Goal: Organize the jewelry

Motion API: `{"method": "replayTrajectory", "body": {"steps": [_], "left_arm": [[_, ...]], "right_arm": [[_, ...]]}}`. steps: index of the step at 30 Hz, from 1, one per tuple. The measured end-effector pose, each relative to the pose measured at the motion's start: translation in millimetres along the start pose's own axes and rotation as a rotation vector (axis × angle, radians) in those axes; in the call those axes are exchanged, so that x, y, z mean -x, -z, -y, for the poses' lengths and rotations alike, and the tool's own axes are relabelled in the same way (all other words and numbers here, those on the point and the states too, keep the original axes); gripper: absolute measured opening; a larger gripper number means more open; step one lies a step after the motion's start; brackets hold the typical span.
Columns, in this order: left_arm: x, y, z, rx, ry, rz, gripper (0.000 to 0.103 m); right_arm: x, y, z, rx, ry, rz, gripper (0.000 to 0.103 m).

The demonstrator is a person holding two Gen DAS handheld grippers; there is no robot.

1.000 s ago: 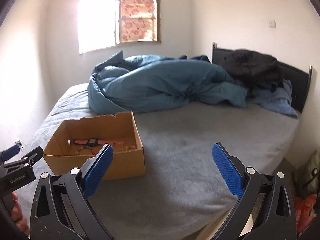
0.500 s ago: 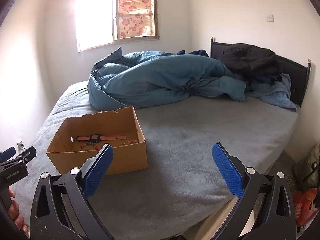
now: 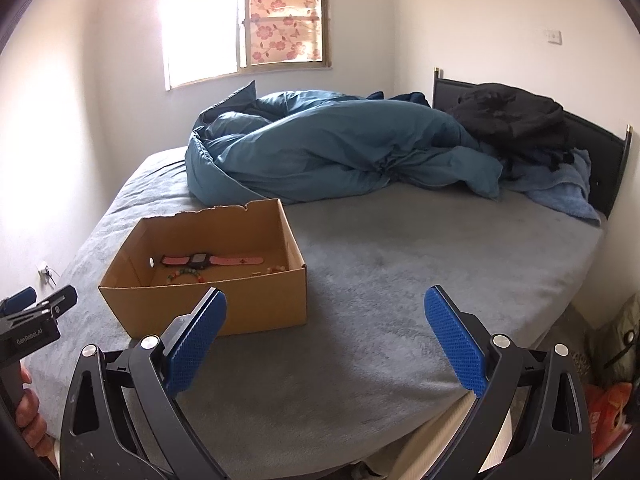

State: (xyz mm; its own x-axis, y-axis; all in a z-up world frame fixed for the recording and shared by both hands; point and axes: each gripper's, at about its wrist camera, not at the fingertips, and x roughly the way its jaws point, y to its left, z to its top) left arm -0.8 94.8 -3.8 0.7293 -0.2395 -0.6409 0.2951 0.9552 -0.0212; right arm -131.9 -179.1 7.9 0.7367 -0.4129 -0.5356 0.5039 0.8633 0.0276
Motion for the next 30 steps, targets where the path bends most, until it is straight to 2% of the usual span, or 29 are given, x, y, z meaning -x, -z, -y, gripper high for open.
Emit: {"method": "replayTrajectory", "body": {"steps": [6,16,21,26,30], "left_arm": [[-4,1,-1,-0.024,-0.001,-0.009,0.098],[-9,2,-11,-0.047,-0.073,-0.052,0.098],[-7,5,-7,-0.048,-0.100,-0.054,0.098],[0,12,-1,-0.018,-0.161,-0.053,0.098],[5,16,2,0.014,-0.262,-0.016,0.098]], "right_arm": [[-5,0,0,-0.001,-0.011,-0.017,0.095],[-14,0,0,0.023,-0.026,-0.047,0.095],[-20,-3,1,0.051,-0.060,-0.058,0.095],[-29,-9,1,0.100,-0.095,-0.085,0.095],[-38,-12,2,0.118,-0.134,-0.084,0.095]]}}
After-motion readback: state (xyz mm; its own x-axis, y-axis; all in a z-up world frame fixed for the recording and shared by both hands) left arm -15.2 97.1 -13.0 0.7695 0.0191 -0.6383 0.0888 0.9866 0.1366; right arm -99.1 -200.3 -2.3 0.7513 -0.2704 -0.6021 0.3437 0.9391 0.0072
